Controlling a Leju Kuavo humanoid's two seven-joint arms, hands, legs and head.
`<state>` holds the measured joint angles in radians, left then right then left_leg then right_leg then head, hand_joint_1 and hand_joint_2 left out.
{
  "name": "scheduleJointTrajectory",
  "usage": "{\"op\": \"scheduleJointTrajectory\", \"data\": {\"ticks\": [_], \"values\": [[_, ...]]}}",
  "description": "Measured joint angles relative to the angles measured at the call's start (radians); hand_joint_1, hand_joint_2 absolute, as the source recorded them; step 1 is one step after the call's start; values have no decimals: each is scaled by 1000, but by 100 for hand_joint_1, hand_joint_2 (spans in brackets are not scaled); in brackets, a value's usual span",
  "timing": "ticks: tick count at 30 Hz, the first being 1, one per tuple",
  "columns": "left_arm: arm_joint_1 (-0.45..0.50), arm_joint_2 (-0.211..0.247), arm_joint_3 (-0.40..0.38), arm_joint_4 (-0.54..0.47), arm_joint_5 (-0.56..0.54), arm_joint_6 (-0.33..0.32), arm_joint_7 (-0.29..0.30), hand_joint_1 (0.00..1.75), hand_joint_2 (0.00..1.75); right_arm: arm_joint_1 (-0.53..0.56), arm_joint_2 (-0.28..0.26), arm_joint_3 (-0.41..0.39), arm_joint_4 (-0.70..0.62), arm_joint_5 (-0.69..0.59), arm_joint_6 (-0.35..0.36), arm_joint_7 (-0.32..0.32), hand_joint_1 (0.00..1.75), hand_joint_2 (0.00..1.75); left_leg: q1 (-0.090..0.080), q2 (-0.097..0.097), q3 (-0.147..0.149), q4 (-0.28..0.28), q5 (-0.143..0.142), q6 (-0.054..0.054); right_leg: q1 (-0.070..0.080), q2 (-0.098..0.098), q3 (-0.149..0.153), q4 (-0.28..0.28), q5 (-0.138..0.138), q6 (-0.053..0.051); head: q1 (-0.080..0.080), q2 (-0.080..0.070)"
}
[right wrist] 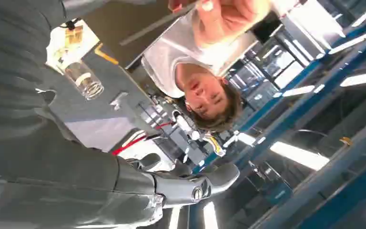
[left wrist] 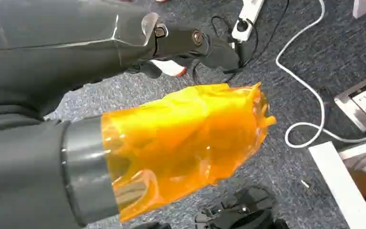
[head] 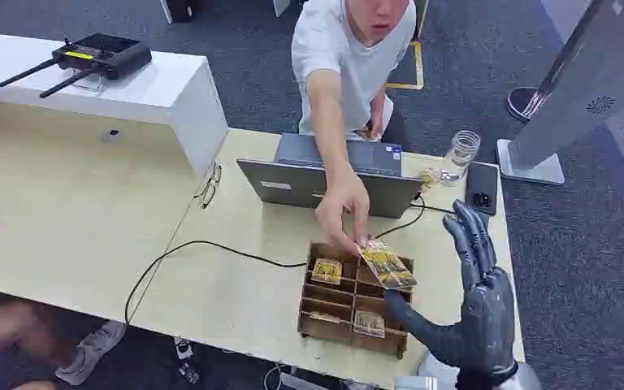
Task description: Pass the card to the sensor for recognition and then transmit it.
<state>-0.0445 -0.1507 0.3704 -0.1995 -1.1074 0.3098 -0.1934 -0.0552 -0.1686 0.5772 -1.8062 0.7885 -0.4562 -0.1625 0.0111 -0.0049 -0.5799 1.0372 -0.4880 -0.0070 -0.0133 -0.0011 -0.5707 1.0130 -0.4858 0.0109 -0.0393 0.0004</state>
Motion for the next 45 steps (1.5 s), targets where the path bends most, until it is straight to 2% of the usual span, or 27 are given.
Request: {"op": "scheduleJointTrajectory", "data": {"ticks": [4,9,32,33,34,35,38,45], "values": [[-6,0,-16,0,-14,-8,10,0,0,-53,11,-3,62,30,13,52,0,175,0,0,0,0,1,0,0,0,0,0,1,-1,0,0],[-12,0,-24,0,-18,-12,17,0,0,-84,21,-6,124,57,14,76,0,175,0,0,0,0,0,0,0,0,0,0,1,-1,0,0],[-12,0,-37,0,-15,-12,16,0,0,-88,27,-6,164,92,17,100,0,175,0,0,0,0,0,0,0,0,0,0,1,-1,0,0],[-12,0,-37,0,-14,-12,16,0,0,-88,27,-6,164,92,18,100,26,175,0,0,0,0,0,0,0,0,0,0,1,-1,0,0],[-12,0,-37,0,-14,-12,16,0,0,-88,27,-6,164,92,18,100,94,175,0,0,0,0,0,0,0,0,0,0,1,-1,0,0],[-12,0,-37,0,-14,-12,16,0,0,-88,27,-6,165,92,18,100,133,175,0,0,0,0,0,0,0,0,0,0,1,-1,0,0],[-12,0,-37,0,-15,-12,16,0,0,-88,27,-6,167,92,21,100,148,175,0,0,0,0,0,0,0,0,0,0,1,-1,0,0],[-12,0,-37,0,-15,-12,16,0,0,-88,27,-6,167,93,24,100,155,175,0,0,0,0,0,0,0,0,0,0,1,-1,0,0]]}}
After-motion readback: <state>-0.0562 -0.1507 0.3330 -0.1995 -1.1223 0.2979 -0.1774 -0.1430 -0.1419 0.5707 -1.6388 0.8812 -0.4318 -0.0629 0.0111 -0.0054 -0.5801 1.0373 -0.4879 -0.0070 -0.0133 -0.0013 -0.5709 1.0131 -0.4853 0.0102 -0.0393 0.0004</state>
